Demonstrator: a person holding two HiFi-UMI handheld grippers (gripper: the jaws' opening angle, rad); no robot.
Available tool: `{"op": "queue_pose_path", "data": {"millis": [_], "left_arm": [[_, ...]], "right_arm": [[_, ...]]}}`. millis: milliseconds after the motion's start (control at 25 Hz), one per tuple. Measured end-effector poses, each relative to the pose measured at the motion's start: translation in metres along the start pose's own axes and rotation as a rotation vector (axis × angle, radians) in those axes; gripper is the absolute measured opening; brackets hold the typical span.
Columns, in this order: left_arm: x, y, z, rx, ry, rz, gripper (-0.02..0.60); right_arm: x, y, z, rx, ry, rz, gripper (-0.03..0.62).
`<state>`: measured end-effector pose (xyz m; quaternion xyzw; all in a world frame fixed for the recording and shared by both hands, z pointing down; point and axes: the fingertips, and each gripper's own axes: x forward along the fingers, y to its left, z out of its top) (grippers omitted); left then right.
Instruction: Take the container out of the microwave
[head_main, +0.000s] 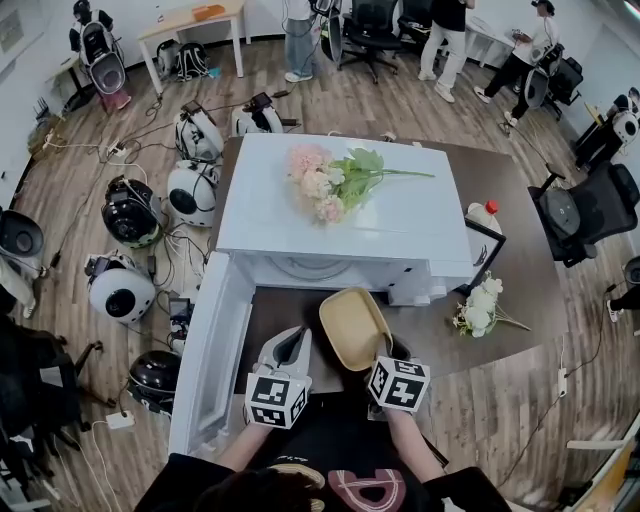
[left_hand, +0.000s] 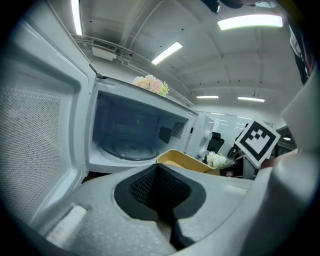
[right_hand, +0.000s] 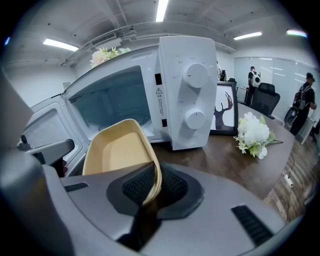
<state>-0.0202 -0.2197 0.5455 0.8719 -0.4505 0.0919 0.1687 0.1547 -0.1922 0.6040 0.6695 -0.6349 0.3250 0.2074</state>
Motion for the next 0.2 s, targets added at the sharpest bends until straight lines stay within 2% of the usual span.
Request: {"op": "queue_pose_path", "data": {"millis": [200], "left_arm": [[0.0011,0.0032,-0.0013,-0.008,-0.002,0.011,0.009]], "right_arm": [[0.0033,0.0029,0.0018,-0.020,0.004,0.008,0.041]]}}
